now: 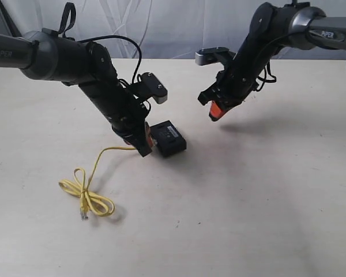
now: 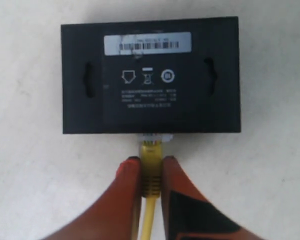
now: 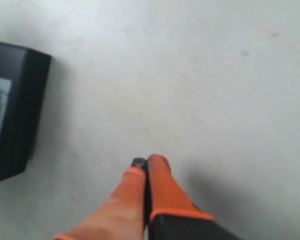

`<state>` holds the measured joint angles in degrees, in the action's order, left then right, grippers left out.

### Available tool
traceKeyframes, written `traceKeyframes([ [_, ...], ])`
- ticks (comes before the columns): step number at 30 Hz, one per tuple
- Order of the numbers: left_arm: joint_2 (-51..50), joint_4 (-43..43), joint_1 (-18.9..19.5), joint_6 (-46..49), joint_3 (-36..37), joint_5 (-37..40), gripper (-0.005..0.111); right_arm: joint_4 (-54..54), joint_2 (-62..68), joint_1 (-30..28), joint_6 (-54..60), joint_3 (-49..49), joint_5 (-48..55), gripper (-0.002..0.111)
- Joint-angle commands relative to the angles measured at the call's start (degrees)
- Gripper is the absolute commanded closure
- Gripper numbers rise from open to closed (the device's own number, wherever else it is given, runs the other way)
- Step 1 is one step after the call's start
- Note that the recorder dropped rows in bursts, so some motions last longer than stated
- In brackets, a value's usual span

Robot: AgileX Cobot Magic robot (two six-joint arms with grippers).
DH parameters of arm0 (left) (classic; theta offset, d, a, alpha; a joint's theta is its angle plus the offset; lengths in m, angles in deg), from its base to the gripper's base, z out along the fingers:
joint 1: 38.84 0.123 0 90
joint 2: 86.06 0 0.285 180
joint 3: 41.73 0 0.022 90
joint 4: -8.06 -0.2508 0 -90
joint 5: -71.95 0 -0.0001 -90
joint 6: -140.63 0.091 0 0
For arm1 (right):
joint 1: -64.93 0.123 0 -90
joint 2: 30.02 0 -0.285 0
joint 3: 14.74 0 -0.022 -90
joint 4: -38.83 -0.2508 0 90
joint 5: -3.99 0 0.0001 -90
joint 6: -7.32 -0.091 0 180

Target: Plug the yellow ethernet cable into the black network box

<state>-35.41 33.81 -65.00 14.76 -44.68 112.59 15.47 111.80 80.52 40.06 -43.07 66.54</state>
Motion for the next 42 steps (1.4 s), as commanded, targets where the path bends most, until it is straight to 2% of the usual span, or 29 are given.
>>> traceKeyframes([
  [1,-0.2,0.8,-1.3,1.0,-0.4,2.9,0.107,2.2,-2.5,-1.8,-1.1,0.2,2.7,0.109],
  [8,0.0,-0.2,-3.8,1.1,-0.4,3.2,0.107,3.8,-6.0,-2.3,-1.9,0.5,4.8,0.109],
  [10,0.0,-0.6,-3.8,0.9,-0.4,3.0,0.097,4.0,-8.1,-2.3,-1.9,2.1,4.1,0.109],
  [16,0.0,-0.7,-3.8,0.8,-0.4,2.8,0.052,5.0,-12.3,-2.3,-2.1,8.8,-0.6,0.109],
  [18,0.2,-1.0,-3.8,-0.2,-0.4,2.9,0.045,5.0,-13.7,-2.3,-2.4,10.7,-1.7,0.109],
  [21,1.9,-2.4,-3.6,-2.2,-0.4,3.3,0.043,5.1,-15.7,-2.3,-2.7,12.1,-2.1,0.109],
  [26,8.0,-9.2,-3.5,-8.1,-0.4,5.3,0.044,6.0,-19.6,-2.3,-3.0,12.2,-2.1,0.109],
  [30,12.2,-17.2,-3.5,-16.9,-0.4,6.8,0.046,13.8,-23.3,-2.3,-8.9,12.2,-2.8,0.109],
  [31,13.1,-19.3,-3.5,-19.7,-0.4,7.2,0.05,17.2,-24.3,-2.3,-10.7,12.2,-2.3,0.109],
  [34,16.3,-26.4,-3.4,-26.7,-0.4,9.3,0.07,23.4,-27.2,-3.1,-15.8,12.2,0.3,0.109],
  [38,20.7,-34.2,-2.3,-35.5,-0.4,13.1,0.107,22.1,-32.5,-6.6,-17.6,14.5,0.2,0.109],
  [42,24.5,-36.3,0.2,-38.0,-0.3,17.1,0.106,21.3,-39.7,-9.3,-18.4,21.2,-2.3,0.109],
])
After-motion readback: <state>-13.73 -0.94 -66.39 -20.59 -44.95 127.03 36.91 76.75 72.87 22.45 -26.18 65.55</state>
